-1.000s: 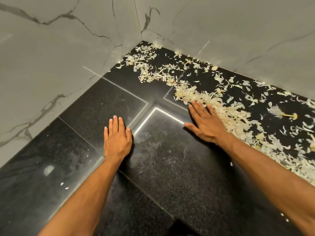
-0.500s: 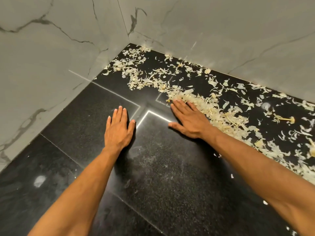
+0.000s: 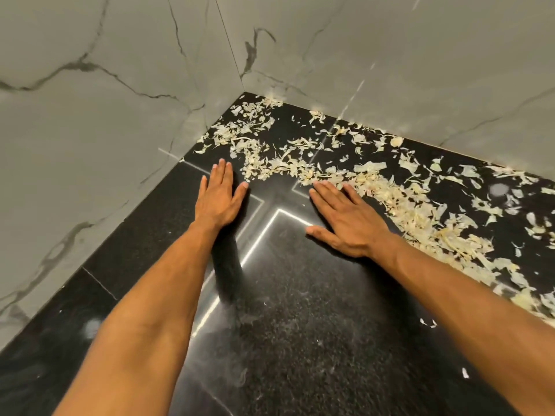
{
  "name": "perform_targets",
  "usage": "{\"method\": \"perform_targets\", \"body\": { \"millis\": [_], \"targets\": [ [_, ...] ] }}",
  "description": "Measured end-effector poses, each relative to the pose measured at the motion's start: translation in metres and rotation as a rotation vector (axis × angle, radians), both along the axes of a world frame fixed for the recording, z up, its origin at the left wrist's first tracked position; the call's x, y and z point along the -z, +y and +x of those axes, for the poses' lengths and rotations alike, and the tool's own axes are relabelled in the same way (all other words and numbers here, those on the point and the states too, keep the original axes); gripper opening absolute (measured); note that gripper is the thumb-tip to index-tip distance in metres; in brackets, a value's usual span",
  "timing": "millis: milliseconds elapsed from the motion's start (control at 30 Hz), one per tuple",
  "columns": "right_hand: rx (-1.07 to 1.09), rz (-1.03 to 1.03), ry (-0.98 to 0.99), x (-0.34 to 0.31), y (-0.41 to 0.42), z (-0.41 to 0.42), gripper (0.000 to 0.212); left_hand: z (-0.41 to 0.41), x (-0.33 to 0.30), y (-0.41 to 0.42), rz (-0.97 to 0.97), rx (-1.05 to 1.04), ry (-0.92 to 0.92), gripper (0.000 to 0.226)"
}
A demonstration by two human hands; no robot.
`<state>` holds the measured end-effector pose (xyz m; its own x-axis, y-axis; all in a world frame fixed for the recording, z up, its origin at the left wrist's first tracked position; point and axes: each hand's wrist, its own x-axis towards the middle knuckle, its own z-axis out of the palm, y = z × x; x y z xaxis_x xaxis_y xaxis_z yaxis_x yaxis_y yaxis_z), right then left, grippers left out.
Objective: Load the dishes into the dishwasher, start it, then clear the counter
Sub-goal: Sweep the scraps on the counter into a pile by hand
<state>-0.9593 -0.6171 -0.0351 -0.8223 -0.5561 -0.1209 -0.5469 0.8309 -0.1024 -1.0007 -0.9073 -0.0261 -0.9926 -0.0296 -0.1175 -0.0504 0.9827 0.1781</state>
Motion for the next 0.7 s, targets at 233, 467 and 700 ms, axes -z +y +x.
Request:
{"method": "perform_targets", "body": {
  "millis": [233, 467, 700],
  "targets": [
    [0.263, -0.149, 0.036, -0.002, 0.002, 0.004, 0.082, -0.019, 0.004, 0.06, -0.098, 0.268, -0.029, 0.073],
    [0.369, -0.134, 0.048, -0.001, 0.001, 0.001, 0.078, -0.009, 0.0, 0.104, -0.018, 0.577, 0.045, 0.08],
    [0.334, -0.092, 0.032, 0.003, -0.002, -0.003, 0.08, -0.055, -0.005, 0.0, -0.086, 0.134, 0.103, 0.07]
  ]
}}
